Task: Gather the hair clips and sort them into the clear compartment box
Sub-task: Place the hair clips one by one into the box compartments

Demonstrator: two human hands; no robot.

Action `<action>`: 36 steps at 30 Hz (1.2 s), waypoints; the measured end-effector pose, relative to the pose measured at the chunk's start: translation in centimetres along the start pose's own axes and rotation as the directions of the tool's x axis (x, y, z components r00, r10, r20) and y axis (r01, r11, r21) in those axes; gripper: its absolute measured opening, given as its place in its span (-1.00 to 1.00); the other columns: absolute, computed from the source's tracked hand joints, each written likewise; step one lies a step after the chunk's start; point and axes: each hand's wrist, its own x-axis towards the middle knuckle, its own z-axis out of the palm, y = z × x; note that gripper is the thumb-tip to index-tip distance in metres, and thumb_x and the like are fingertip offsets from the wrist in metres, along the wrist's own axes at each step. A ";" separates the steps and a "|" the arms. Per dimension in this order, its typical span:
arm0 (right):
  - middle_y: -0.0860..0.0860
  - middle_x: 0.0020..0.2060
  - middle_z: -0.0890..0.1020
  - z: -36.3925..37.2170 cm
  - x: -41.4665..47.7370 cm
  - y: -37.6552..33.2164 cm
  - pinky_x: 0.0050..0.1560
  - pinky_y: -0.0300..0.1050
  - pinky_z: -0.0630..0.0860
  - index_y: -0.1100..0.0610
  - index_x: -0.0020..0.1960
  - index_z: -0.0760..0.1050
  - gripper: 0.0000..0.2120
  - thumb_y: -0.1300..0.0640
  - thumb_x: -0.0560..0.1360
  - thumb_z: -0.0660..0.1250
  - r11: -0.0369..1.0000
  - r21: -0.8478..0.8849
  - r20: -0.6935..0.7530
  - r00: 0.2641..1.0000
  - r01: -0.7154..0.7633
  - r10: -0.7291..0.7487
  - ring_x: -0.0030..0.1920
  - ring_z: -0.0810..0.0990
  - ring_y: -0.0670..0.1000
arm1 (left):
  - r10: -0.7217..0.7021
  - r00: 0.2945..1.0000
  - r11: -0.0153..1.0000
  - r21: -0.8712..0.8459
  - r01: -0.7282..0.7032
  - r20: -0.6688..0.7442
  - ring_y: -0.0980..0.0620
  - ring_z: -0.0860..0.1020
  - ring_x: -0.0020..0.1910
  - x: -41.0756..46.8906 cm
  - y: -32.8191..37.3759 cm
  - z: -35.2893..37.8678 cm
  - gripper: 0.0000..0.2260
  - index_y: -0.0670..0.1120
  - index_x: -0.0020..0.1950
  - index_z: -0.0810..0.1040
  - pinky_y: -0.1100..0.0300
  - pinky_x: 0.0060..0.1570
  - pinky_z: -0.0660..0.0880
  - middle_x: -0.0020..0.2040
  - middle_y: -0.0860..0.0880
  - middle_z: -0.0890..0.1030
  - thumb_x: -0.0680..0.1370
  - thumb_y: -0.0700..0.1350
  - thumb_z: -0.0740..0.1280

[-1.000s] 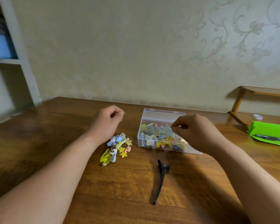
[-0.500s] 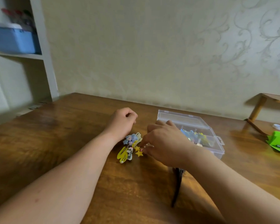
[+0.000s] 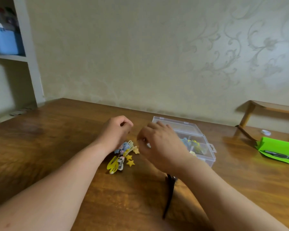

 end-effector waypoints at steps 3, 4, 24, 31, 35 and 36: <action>-0.10 -0.02 0.59 -2.1 -0.1 3.4 0.06 -0.09 0.45 0.03 0.08 0.64 -0.77 0.05 0.72 0.21 0.981 0.154 -0.010 0.993 -0.116 0.119 0.04 0.50 -0.03 | 0.061 0.996 0.996 0.061 -0.065 0.061 0.10 0.63 0.02 -0.7 0.8 0.3 -0.82 0.10 0.10 0.68 0.16 -0.08 0.49 0.00 0.11 0.70 0.74 -0.04 0.27; -0.13 -0.02 0.58 -2.7 -0.3 5.0 0.07 -0.08 0.45 0.00 0.07 0.65 -0.79 0.06 0.71 0.22 0.973 0.164 0.012 0.986 -0.166 0.166 0.06 0.51 -0.03 | 0.074 0.994 0.994 0.071 -0.079 0.077 0.12 0.63 0.05 -1.0 1.1 0.4 -0.82 0.09 0.14 0.67 0.17 -0.05 0.51 0.02 0.12 0.69 0.75 -0.04 0.26; -0.18 -0.10 0.72 -4.0 -5.8 12.8 0.13 0.01 0.61 -0.09 -0.01 0.77 -0.86 0.01 0.60 0.41 0.900 -0.129 0.239 0.868 -0.417 0.436 -0.07 0.65 -0.05 | 0.220 0.914 0.955 0.114 -0.272 0.340 0.33 0.58 0.14 -3.0 2.3 1.5 -0.82 0.25 0.11 0.74 0.18 0.12 0.50 0.10 0.26 0.68 0.71 0.07 0.33; -0.17 -0.19 0.64 -3.5 -5.8 13.2 0.05 0.01 0.58 -0.07 -0.03 0.69 -0.91 -0.03 0.58 0.42 0.875 -0.120 0.095 0.872 -0.469 0.481 -0.13 0.61 -0.03 | 0.208 0.919 0.956 0.129 -0.264 0.336 0.30 0.57 0.19 -3.3 2.8 1.4 -0.83 0.21 0.14 0.72 0.22 0.14 0.47 0.12 0.26 0.68 0.72 0.05 0.32; -0.18 -0.25 0.57 -3.1 -5.4 12.6 -0.10 -0.06 0.44 -0.05 -0.02 0.63 -0.88 -0.06 0.62 0.37 0.901 -0.044 -0.018 0.902 -0.432 0.432 -0.18 0.54 -0.05 | 0.180 0.953 0.974 0.088 -0.207 0.242 0.27 0.58 0.18 -3.1 3.4 0.9 -0.81 0.15 0.21 0.70 0.26 0.05 0.43 0.11 0.21 0.70 0.75 0.01 0.29; -0.18 -0.23 0.57 -2.9 -5.3 12.2 -0.11 -0.07 0.41 -0.05 -0.01 0.64 -0.87 -0.05 0.63 0.37 0.915 -0.028 -0.036 0.915 -0.403 0.402 -0.17 0.53 -0.04 | 0.163 0.967 0.982 0.066 -0.179 0.196 0.23 0.61 0.16 -2.9 3.3 0.7 -0.80 0.14 0.20 0.70 0.22 0.06 0.46 0.08 0.17 0.71 0.75 -0.01 0.28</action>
